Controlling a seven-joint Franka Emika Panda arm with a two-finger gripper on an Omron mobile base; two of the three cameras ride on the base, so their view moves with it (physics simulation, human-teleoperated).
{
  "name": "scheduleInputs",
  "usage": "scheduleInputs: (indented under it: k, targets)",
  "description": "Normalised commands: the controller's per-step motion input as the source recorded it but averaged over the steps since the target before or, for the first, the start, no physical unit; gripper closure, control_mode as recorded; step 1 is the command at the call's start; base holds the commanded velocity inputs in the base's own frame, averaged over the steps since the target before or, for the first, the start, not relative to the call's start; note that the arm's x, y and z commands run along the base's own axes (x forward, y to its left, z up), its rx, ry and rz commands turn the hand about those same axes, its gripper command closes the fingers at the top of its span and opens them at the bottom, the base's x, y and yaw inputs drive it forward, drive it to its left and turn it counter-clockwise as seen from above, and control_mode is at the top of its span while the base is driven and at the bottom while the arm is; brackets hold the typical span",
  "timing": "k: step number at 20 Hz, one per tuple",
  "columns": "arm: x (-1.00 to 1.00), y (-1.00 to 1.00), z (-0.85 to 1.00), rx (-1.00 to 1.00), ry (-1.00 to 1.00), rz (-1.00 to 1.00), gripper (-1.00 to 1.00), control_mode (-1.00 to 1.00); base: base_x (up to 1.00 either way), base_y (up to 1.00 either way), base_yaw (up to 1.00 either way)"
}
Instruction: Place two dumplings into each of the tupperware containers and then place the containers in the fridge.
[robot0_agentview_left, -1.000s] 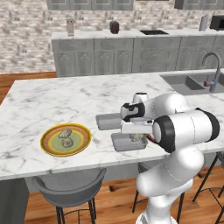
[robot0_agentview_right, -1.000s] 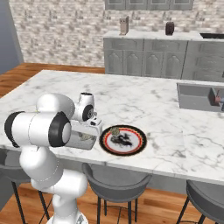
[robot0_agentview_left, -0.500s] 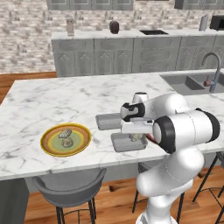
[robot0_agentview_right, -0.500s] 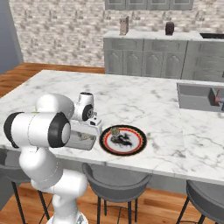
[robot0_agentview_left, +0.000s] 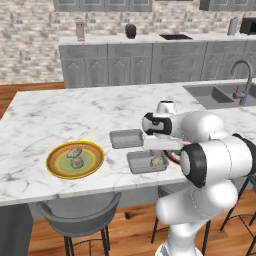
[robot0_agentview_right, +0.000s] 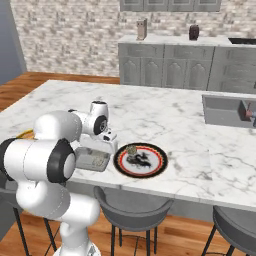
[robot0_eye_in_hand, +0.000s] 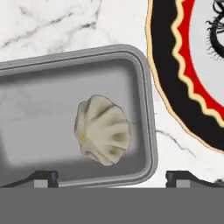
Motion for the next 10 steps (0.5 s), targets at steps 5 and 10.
scheduleInputs:
  k: [5, 10]
  targets:
    - [0.10, -0.57, 0.54, 0.00, 0.08, -0.06, -1.00, -1.00, 0.00, 0.00, 0.00]
    - [0.67, -0.64, 0.12, 0.00, 0.13, -0.01, -1.00, -1.00, 0.00, 0.00, 0.00]
